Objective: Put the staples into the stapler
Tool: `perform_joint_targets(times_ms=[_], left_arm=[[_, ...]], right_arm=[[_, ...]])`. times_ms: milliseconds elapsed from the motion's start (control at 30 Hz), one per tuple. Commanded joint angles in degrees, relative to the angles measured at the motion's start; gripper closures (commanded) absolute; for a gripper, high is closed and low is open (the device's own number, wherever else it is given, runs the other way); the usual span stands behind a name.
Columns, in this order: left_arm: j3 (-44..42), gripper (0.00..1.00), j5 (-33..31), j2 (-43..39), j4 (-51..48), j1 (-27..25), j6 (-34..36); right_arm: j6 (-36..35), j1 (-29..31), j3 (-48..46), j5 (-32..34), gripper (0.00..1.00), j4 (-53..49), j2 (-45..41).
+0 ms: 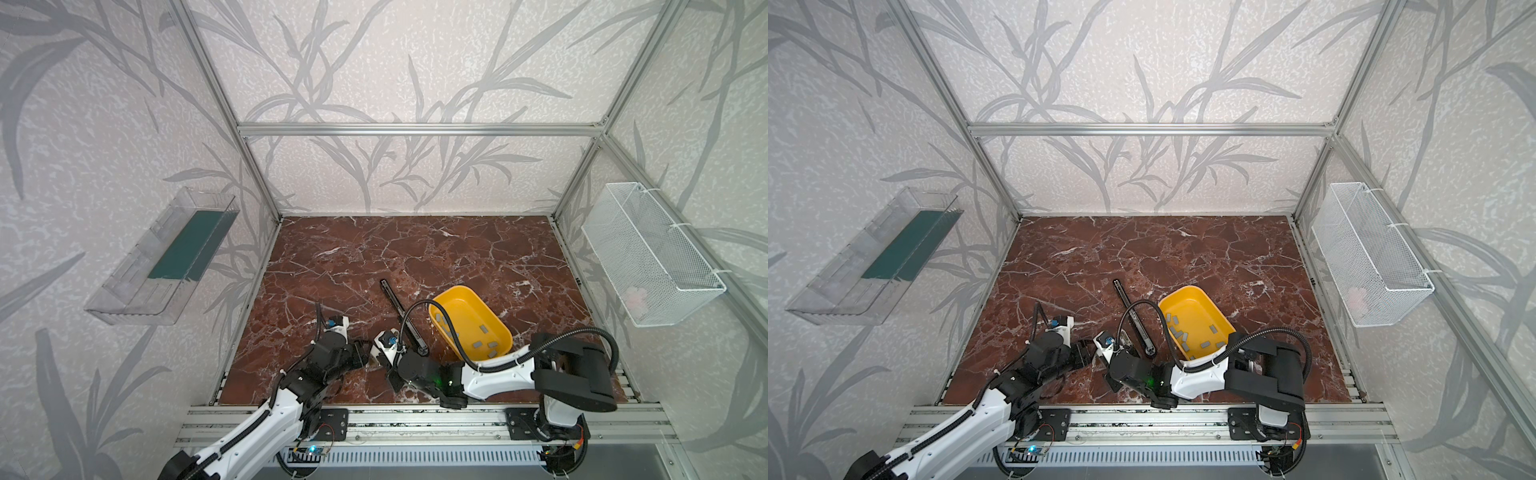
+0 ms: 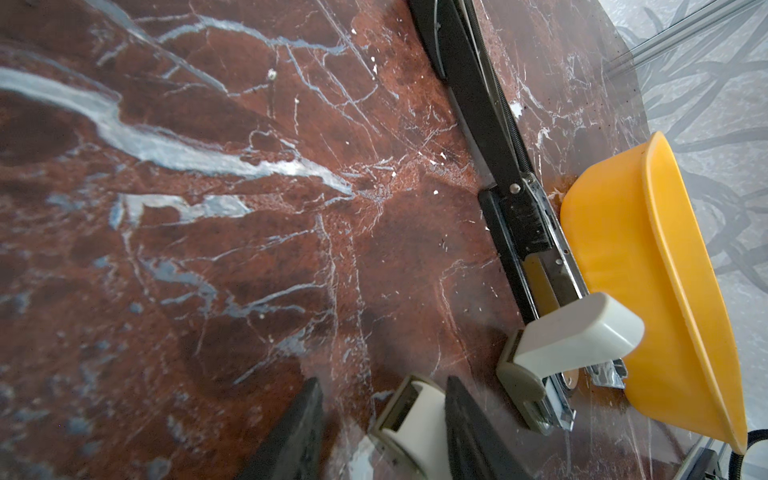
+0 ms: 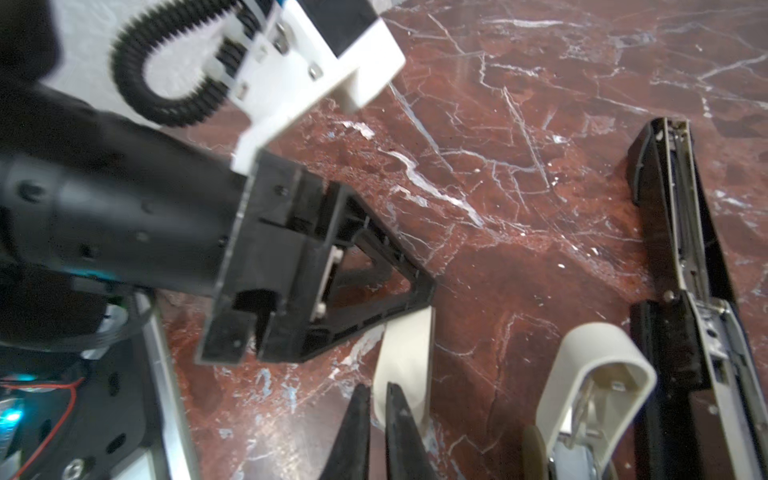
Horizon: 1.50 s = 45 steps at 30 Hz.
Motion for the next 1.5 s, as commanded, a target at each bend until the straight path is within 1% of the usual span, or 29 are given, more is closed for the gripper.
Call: perform_joint_targets(times_ms=[0,300,1467], left_arm=[[0.11,0.52,-0.28,0.21,0.01,-0.31,0.13],[0.14,0.52,-0.10,0.12,-0.13,-0.26,0.13],[-0.06,0.52,0.21,-0.25,0.01,-0.29,0.10]], right_arm=[[0.60,-0.23,2.21,-1.71,0.88,-2.39,2.30],[2.02,-0.38,2.63,-3.46,0.89,-2.42,5.05],[7.19,-0.28,-1.94,-1.89,0.88,1.90,8.56]])
